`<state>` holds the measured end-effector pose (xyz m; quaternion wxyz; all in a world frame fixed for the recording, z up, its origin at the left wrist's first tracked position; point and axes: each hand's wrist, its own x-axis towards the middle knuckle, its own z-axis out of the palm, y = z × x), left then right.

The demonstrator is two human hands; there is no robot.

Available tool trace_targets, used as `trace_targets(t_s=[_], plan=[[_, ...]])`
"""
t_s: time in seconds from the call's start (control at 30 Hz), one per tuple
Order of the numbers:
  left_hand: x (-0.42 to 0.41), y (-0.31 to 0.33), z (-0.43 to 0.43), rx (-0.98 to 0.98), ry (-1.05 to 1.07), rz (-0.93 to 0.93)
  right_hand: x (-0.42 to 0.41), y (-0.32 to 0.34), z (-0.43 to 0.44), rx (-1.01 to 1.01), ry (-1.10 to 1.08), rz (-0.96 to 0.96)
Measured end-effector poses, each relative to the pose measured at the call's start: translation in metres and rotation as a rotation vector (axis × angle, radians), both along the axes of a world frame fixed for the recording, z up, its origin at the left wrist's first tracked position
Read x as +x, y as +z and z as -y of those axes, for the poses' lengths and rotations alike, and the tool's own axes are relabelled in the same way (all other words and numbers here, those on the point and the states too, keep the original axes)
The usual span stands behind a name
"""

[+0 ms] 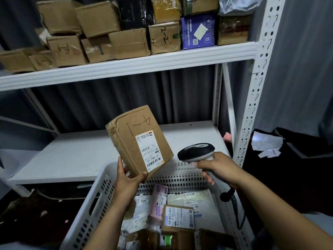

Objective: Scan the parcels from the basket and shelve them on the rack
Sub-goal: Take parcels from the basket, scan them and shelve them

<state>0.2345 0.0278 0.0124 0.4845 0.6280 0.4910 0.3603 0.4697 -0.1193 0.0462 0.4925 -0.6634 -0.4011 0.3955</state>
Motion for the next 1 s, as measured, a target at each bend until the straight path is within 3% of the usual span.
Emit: trace_targets(t_s=[0.7, 1.0], plan=[[-0.004, 0.004, 0.001, -0.023, 0.008, -0.004, -0.004, 0.006, -0.001, 0.034, -0.037, -0.008], [-0.035, 0.056, -0.008, -0.186, -0.018, 0.246, -0.039, 0.052, 0.001, 0.291, -0.270, -0.141]])
